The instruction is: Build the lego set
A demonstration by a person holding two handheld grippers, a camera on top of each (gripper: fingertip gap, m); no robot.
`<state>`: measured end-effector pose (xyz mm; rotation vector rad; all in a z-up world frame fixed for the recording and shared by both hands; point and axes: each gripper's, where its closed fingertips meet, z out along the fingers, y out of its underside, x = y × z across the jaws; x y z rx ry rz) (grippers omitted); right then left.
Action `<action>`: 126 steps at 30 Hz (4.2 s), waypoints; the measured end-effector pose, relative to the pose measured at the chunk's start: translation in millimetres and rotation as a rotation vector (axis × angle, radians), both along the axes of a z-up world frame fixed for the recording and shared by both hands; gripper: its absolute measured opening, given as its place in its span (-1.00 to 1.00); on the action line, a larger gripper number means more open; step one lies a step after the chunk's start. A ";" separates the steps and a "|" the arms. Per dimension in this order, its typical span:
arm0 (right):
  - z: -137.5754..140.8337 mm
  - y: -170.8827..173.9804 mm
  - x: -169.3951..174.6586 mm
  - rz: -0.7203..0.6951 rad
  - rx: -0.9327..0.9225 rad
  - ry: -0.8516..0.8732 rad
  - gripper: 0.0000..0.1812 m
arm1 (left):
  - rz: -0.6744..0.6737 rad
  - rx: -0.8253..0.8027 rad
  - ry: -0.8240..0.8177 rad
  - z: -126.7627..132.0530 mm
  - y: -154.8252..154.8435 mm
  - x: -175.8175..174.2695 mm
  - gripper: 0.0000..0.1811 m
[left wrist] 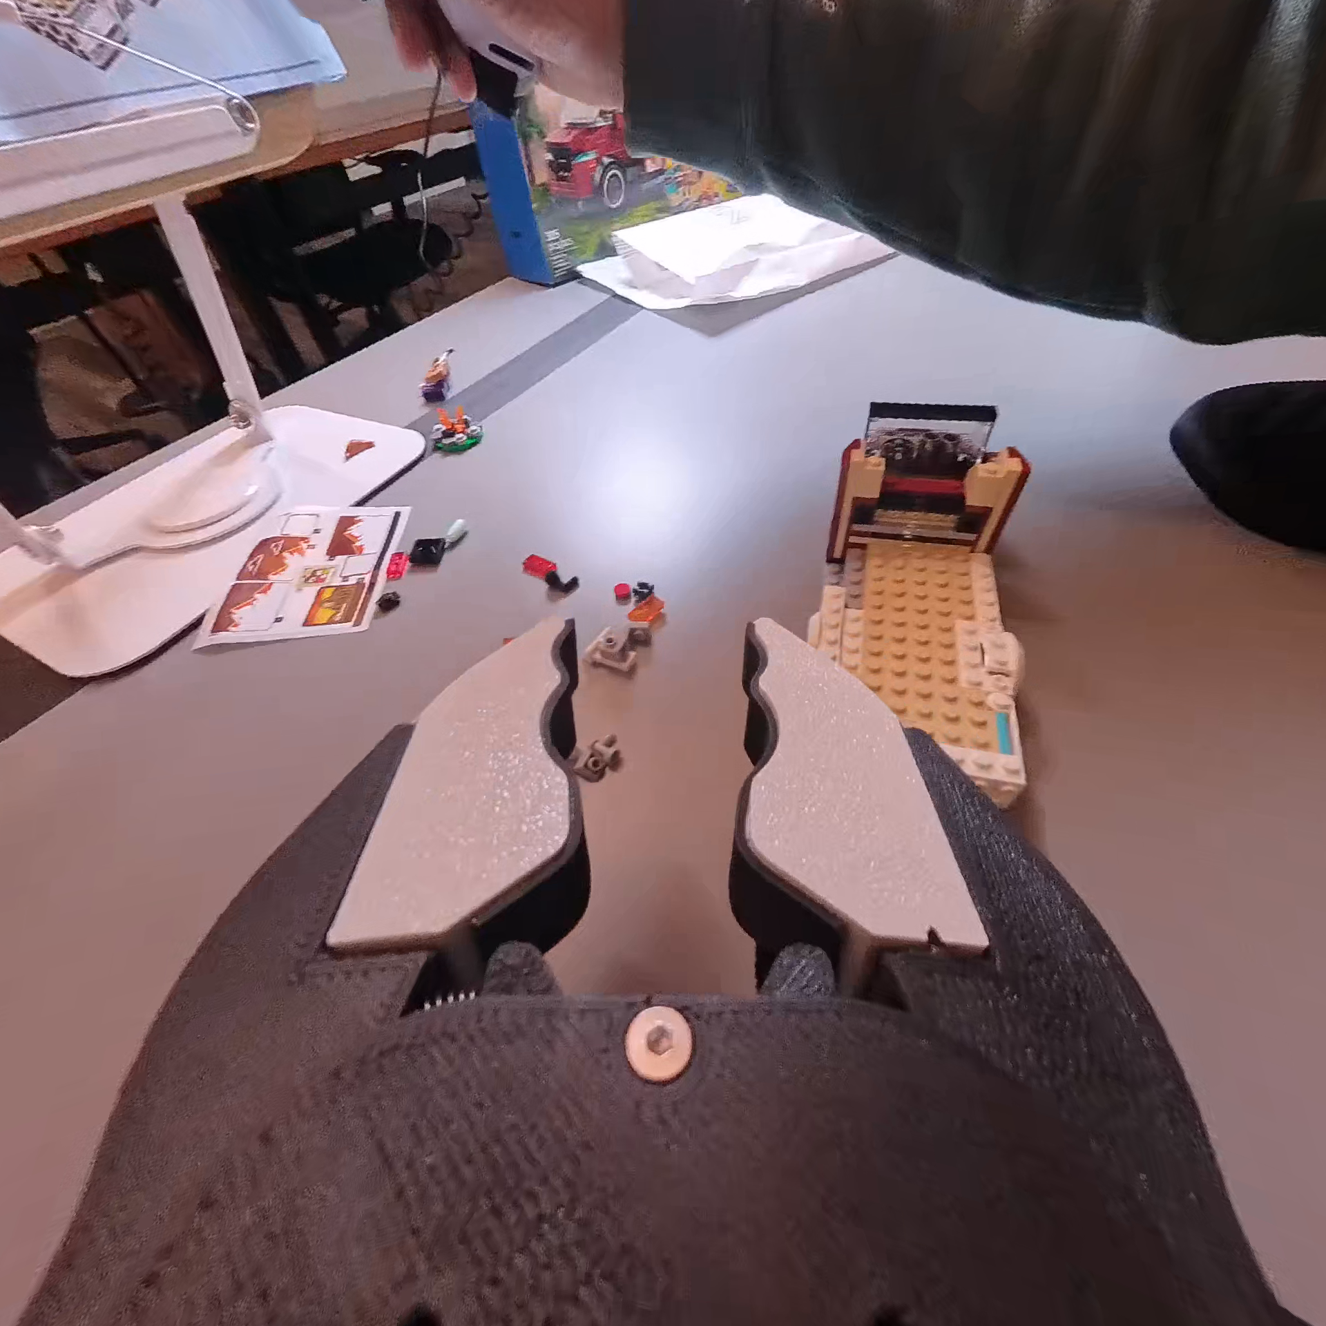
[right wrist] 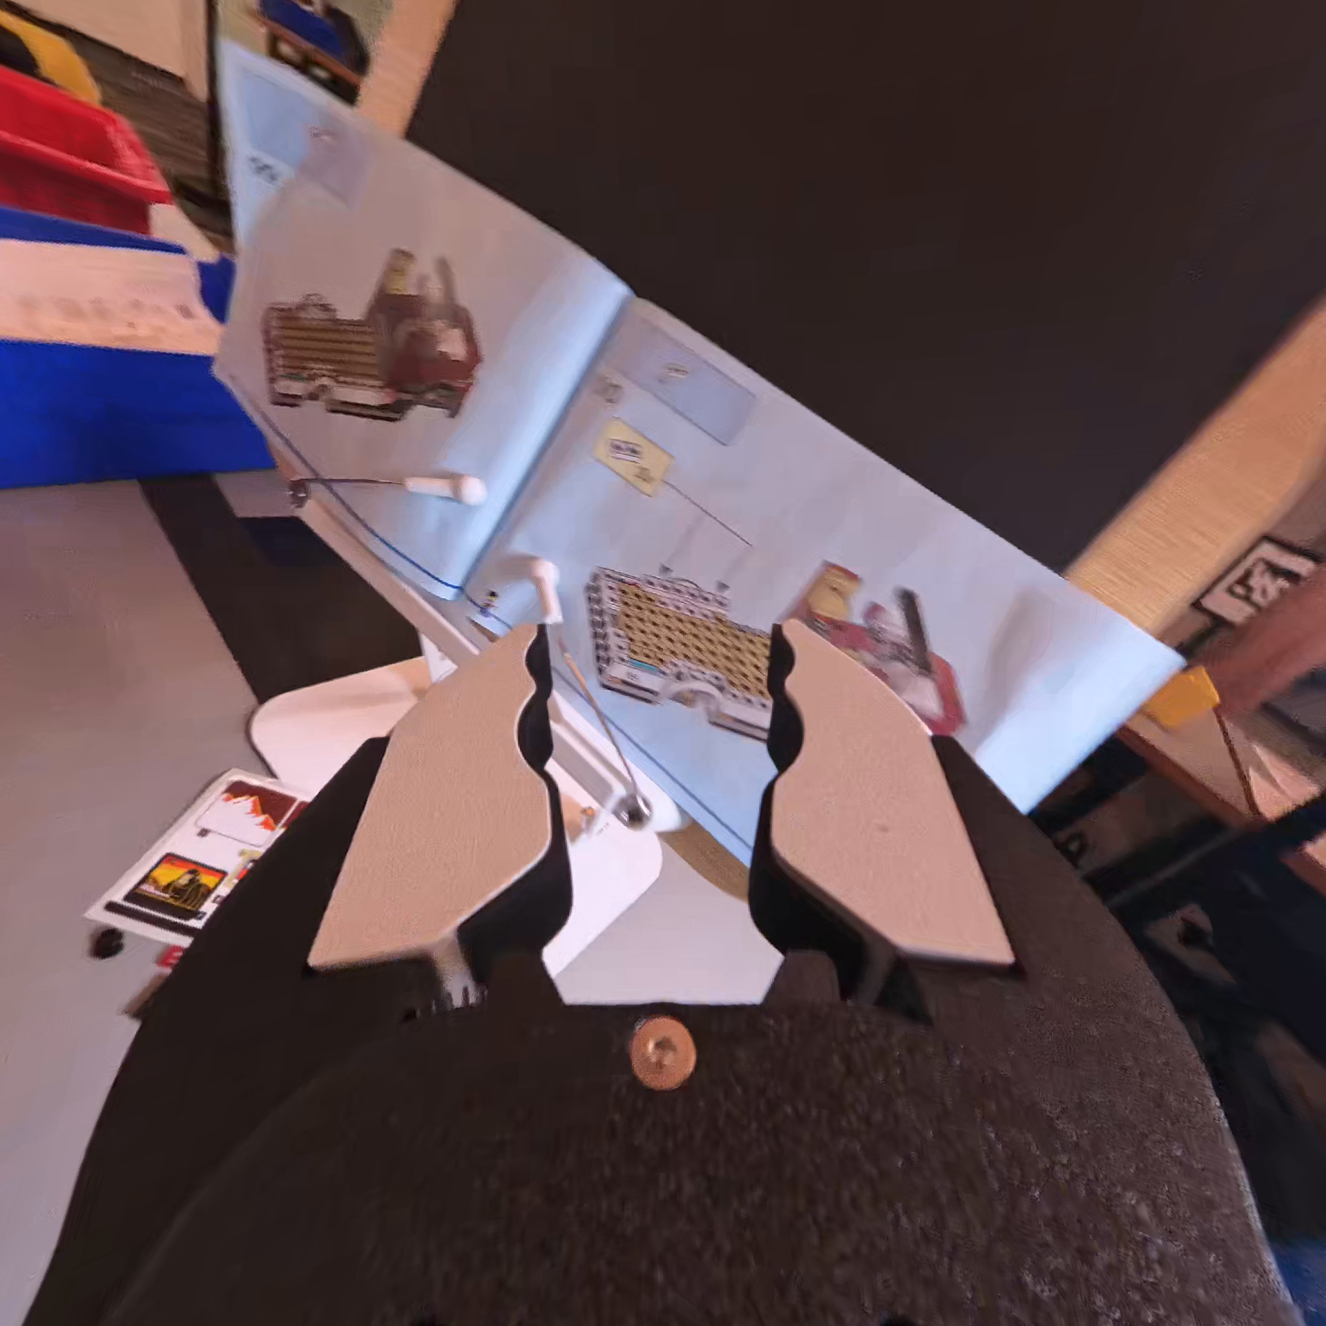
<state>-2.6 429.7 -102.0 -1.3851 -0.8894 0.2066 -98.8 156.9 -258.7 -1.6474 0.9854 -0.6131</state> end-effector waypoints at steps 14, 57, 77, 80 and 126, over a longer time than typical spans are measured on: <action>-14.9 34.6 15.1 -0.191 -0.025 0.105 -0.95 | 0.019 -0.004 0.024 -10.2 7.2 -0.6 -0.58; 13.3 57.6 54.4 -0.279 0.138 -0.001 -0.73 | 0.005 -0.041 0.099 -28.5 7.1 1.6 -0.63; -28.2 4.3 40.5 0.240 -0.379 0.100 -0.87 | 0.459 0.240 0.266 128.9 233.4 -11.1 -0.50; -19.4 -11.6 36.6 0.308 -0.351 0.084 -1.00 | 0.484 0.250 0.403 116.9 262.6 -19.5 -0.65; -15.4 -6.9 -76.8 0.207 -0.068 -0.153 -1.00 | 0.555 -0.014 -0.764 97.3 254.8 -125.3 -0.95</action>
